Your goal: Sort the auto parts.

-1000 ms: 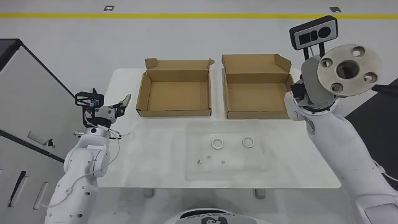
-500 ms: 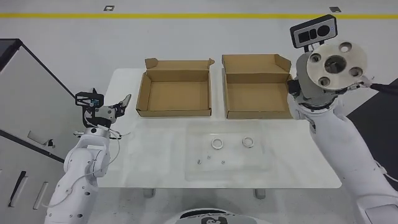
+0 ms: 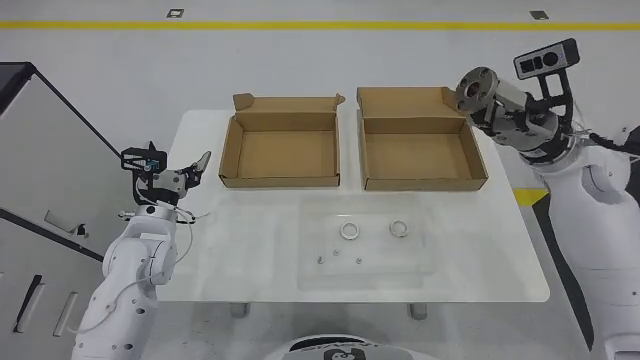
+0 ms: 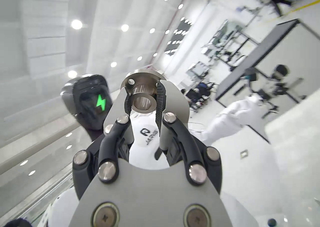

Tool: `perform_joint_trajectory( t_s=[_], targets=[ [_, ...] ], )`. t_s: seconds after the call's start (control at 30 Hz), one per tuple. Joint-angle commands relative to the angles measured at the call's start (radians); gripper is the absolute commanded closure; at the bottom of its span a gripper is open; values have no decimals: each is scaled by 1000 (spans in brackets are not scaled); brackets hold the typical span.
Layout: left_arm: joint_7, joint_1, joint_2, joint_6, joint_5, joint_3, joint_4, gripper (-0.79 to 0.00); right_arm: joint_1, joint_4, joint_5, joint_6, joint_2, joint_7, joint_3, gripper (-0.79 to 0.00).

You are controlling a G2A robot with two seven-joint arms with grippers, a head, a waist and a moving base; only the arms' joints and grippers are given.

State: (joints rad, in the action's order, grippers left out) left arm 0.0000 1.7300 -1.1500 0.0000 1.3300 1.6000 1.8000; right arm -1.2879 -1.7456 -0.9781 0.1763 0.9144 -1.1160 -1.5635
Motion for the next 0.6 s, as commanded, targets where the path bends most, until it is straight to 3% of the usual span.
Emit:
perform_joint_trajectory(
  t_s=[0.0, 0.07, 0.23, 0.57],
  targets=[
    [0, 0, 0, 0, 0, 0, 0, -785, 1, -2, 193, -33, -11, 21, -47, 0],
    [0, 0, 0, 0, 0, 0, 0, -785, 16, -5, 411, -42, -24, 39, -84, 0],
    [0, 0, 0, 0, 0, 0, 0, -785, 82, 6, 622, -78, -36, 29, -66, 0],
    [0, 0, 0, 0, 0, 0, 0, -785, 300, 108, 1139, -86, -38, 11, 168, 0]
  ],
)
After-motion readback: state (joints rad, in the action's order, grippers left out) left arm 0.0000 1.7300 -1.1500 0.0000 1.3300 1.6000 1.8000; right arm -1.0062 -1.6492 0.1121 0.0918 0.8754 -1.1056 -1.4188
